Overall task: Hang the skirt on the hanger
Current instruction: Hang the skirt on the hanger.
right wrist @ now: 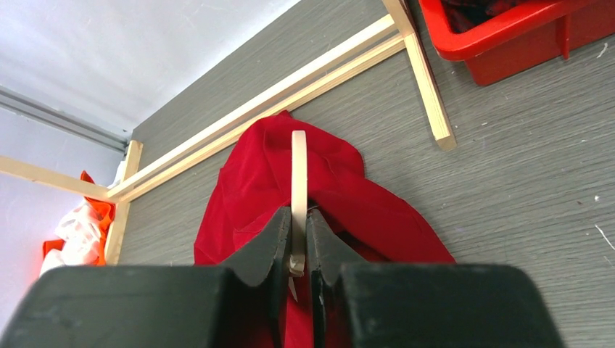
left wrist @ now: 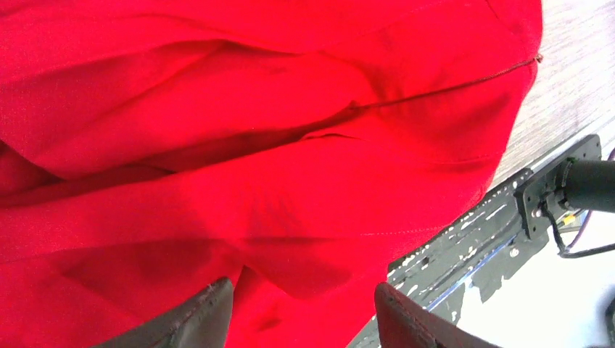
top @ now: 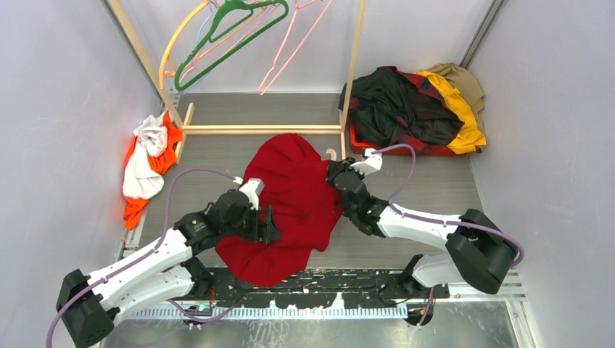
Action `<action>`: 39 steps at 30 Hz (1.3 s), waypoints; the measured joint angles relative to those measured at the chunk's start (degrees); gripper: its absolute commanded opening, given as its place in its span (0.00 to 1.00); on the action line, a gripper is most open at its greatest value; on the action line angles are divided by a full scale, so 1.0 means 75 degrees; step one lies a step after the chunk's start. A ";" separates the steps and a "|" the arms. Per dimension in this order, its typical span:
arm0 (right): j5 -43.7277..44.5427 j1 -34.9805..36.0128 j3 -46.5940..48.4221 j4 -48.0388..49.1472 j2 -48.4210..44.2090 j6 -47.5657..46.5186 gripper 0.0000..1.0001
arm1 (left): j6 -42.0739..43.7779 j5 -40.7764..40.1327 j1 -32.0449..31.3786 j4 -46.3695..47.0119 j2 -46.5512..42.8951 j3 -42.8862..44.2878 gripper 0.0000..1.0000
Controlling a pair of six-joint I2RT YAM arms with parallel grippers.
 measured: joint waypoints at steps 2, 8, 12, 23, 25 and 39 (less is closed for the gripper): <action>-0.0064 -0.0035 0.0000 0.0000 0.0006 0.0038 0.01 | 0.0119 -0.0221 -0.0073 0.0163 0.0006 -0.0029 0.76; -0.0268 -0.0169 0.0000 -0.0003 0.0006 0.0090 0.01 | 0.0411 -0.0947 -0.0082 0.0507 0.0691 0.0125 0.77; -0.0414 -0.0277 -0.0035 -0.0003 -0.0006 0.0125 0.01 | 0.0347 -0.1370 -0.0082 0.0615 0.1137 0.0134 0.81; -0.0708 -0.0455 -0.0230 -0.0003 -0.0160 0.0332 0.01 | -0.0420 -0.2069 -0.0047 0.0650 0.1518 0.0388 0.00; -0.0726 -0.0458 -0.0230 -0.0003 -0.0160 0.0385 0.01 | -0.0522 -0.2069 -0.0044 0.0557 0.1545 0.0545 0.00; -0.0793 -0.0694 -0.0201 0.0000 -0.0268 0.0720 0.01 | -0.1145 -0.1431 -0.0017 -0.0886 0.0458 0.2110 0.00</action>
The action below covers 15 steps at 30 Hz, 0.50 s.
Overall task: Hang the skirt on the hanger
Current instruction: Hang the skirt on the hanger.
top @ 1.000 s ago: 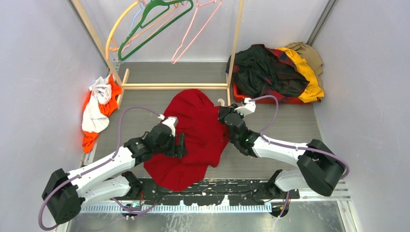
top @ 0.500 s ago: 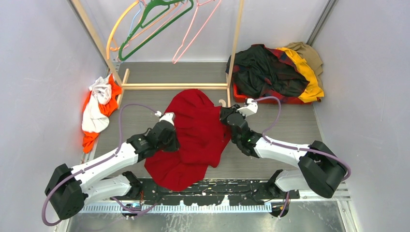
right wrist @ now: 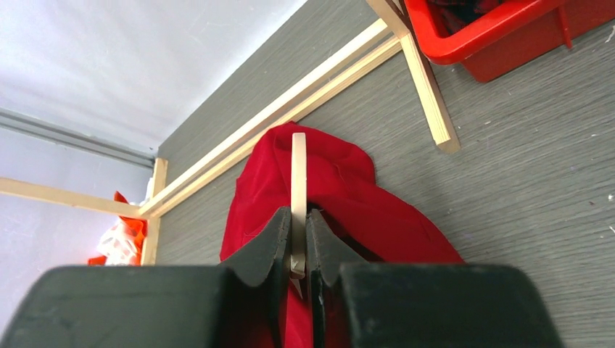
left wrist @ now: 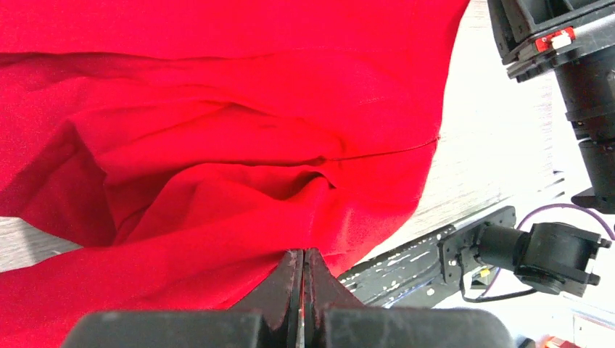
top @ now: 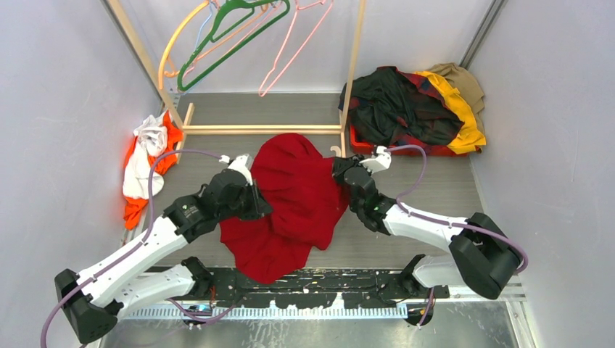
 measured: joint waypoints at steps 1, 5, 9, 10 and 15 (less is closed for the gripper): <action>-0.0006 -0.0035 0.0015 0.0003 0.0000 0.0093 0.01 | -0.0041 0.0119 0.0009 -0.0082 0.0017 0.0067 0.00; -0.0032 -0.0271 0.0152 -0.0003 0.0000 0.0420 0.01 | -0.0198 0.0498 0.0009 -0.0466 -0.0026 0.0382 0.00; -0.0015 -0.0580 0.0460 0.0070 0.0017 0.0749 0.01 | -0.0344 0.0746 0.0009 -0.0746 -0.0440 0.0525 0.00; 0.0000 -0.0615 0.0510 0.0137 0.0038 0.0813 0.01 | -0.0417 0.0825 0.0009 -0.0764 -0.0545 0.0525 0.00; 0.0169 -0.0676 0.0635 0.0711 0.0396 0.1137 0.01 | -0.0860 0.1466 0.0012 -0.0536 -0.0842 0.0493 0.00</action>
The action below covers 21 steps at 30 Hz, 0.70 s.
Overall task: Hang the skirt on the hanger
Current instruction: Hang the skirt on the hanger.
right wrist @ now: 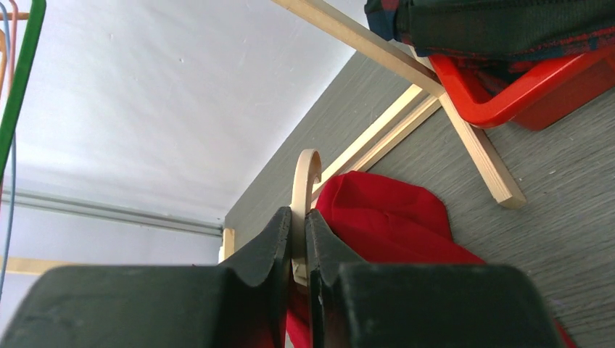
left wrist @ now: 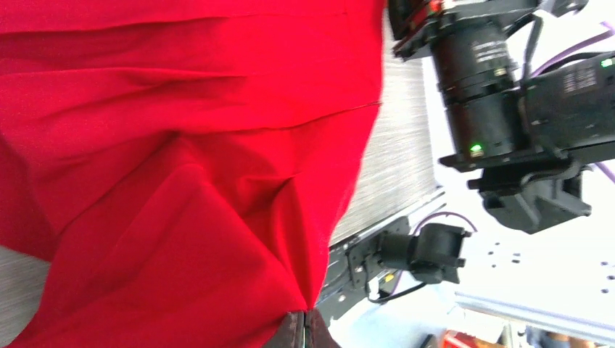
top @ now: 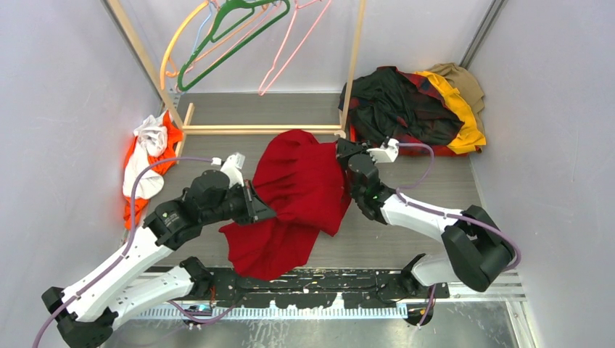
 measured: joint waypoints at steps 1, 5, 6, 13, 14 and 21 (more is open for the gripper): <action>0.0029 0.0000 0.0000 0.0111 0.0108 0.0041 0.01 | -0.0090 0.0154 0.0000 0.0117 0.0000 -0.0026 0.00; 0.0114 0.0020 0.0000 0.0548 0.0513 0.0146 0.01 | -0.0452 0.0720 0.0006 0.0697 0.0152 -0.0117 0.00; 0.0122 0.0026 0.0000 0.0638 0.0595 0.0160 0.01 | -0.0551 0.0842 0.0009 0.0863 0.0221 -0.0119 0.00; 0.0125 0.0052 -0.0006 0.1055 0.0921 0.0245 0.01 | -0.1003 0.1635 -0.0003 0.2326 0.0854 -0.0326 0.00; 0.0111 0.0052 -0.0006 0.1064 0.0921 0.0248 0.01 | -0.1011 0.1708 -0.0009 0.2483 0.0938 -0.0440 0.00; -0.0160 0.0052 -0.0082 0.1061 0.0912 0.0388 0.01 | -0.0682 0.1565 -0.0154 0.2943 0.2078 -0.1107 0.02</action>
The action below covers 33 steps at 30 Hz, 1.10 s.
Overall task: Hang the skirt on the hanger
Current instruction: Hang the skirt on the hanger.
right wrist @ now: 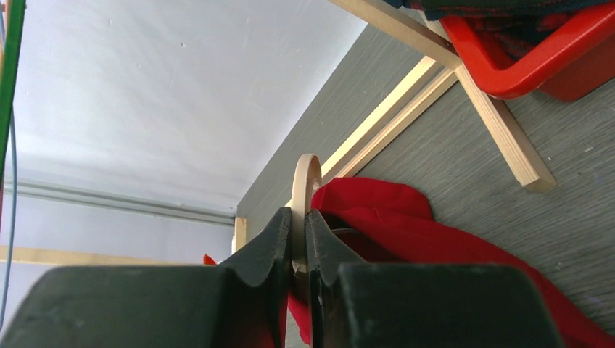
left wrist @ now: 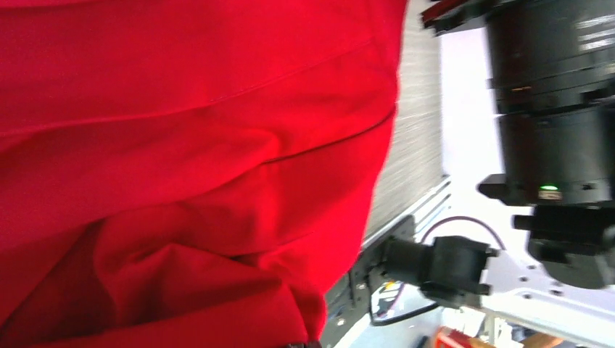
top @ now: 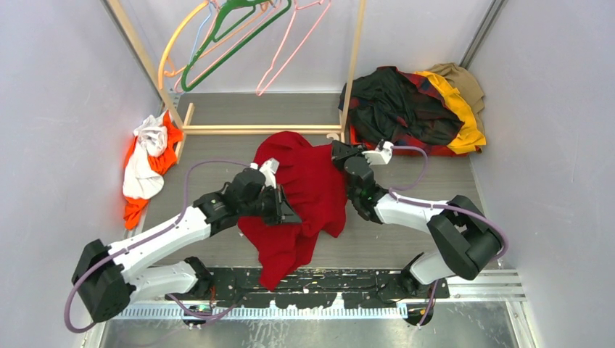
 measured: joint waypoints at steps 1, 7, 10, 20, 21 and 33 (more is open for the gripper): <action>-0.0082 0.0000 -0.0041 0.0000 -0.0032 0.0032 0.01 | 0.0128 -0.0102 -0.0012 0.0006 0.0189 -0.0026 0.06; -0.0647 0.0000 -0.0460 -0.0058 -0.0318 0.0117 0.01 | 0.0766 -0.0356 -0.0038 0.0102 0.0880 0.0312 0.25; -0.1116 0.0023 -0.0705 -0.0152 -0.0577 0.0058 0.01 | 0.1148 -0.0478 -0.0035 -0.0221 0.1029 0.1043 0.30; -0.2518 0.0090 -0.1358 -0.0388 -0.1609 0.0035 0.01 | 0.2224 -0.1084 0.0230 -0.1279 0.1527 0.3404 0.33; -0.2623 0.0096 -0.1373 -0.0458 -0.1705 0.0044 0.01 | 0.2346 -0.1218 0.0256 -0.1466 0.1609 0.3407 0.32; -0.3523 0.0134 -0.1370 -0.0836 -0.2273 0.0044 0.01 | 0.4523 -0.2358 0.0326 -0.1883 0.2273 0.3381 0.31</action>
